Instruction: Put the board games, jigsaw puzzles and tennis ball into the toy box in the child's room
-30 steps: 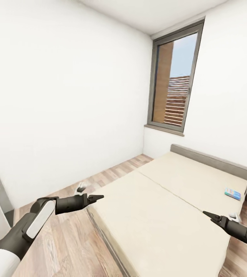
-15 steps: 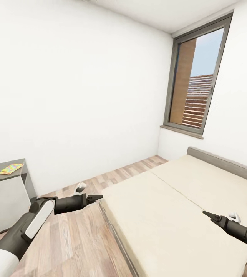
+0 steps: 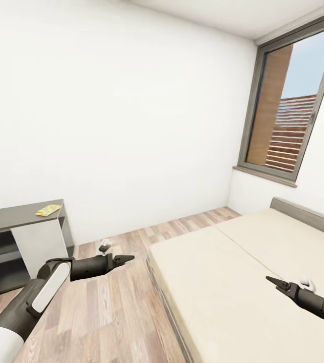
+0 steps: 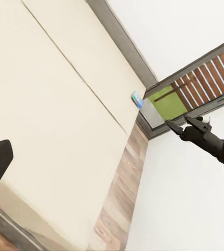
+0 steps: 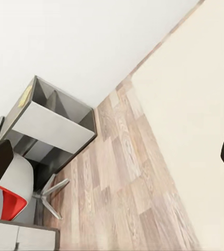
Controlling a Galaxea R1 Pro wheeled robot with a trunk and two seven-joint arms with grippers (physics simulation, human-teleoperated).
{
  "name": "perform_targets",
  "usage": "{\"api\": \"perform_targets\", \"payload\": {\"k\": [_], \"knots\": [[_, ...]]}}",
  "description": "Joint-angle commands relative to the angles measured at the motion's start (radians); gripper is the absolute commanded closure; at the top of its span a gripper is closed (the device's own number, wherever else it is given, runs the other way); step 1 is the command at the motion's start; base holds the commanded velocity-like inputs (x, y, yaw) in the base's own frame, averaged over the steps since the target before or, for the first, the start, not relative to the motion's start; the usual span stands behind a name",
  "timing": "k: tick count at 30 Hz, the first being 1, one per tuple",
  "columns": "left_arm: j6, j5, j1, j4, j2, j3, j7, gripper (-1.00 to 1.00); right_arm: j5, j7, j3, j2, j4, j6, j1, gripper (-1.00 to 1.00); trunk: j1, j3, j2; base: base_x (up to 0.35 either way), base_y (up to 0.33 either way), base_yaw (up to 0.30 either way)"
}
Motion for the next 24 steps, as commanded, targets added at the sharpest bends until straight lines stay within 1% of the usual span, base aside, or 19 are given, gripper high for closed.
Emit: {"api": "perform_targets", "payload": {"k": [1, 12, 13, 16, 20, 24], "knots": [[0.004, 0.003, -0.001, 0.001, 0.001, -0.002, -0.003, -1.00, 0.002, 0.003, -0.007, 0.000, 0.000, 0.011, 0.000, -1.00, 0.000, 0.000, -0.001, -0.007, -0.007, 0.289], [0.005, 0.004, 0.004, 0.001, 0.024, -0.001, -0.019, -1.00, 0.004, 0.003, -0.007, 0.001, 0.000, 0.011, 0.000, -1.00, 0.000, 0.000, -0.001, -0.004, -0.002, 0.289], [0.005, 0.006, 0.004, 0.000, 0.032, -0.002, -0.020, -1.00, 0.004, 0.002, -0.007, 0.001, 0.000, 0.011, 0.000, -1.00, 0.000, 0.000, -0.001, -0.078, 0.000, 0.289], [0.004, 0.010, 0.005, -0.005, 0.043, -0.002, -0.022, -1.00, 0.006, 0.003, -0.007, 0.001, 0.000, 0.011, 0.000, -1.00, 0.000, 0.000, -0.001, -0.153, -0.006, 0.289], [0.004, 0.009, 0.005, -0.007, 0.049, -0.002, -0.036, -1.00, 0.007, 0.002, -0.007, 0.003, 0.000, 0.011, 0.000, -1.00, 0.000, 0.000, -0.001, -0.193, -0.031, 0.289], [0.004, 0.007, 0.006, -0.008, 0.052, -0.002, -0.057, -1.00, 0.003, 0.003, -0.010, 0.004, 0.000, 0.010, 0.000, -1.00, 0.000, 0.000, -0.001, -0.089, -0.012, 0.289]]}}
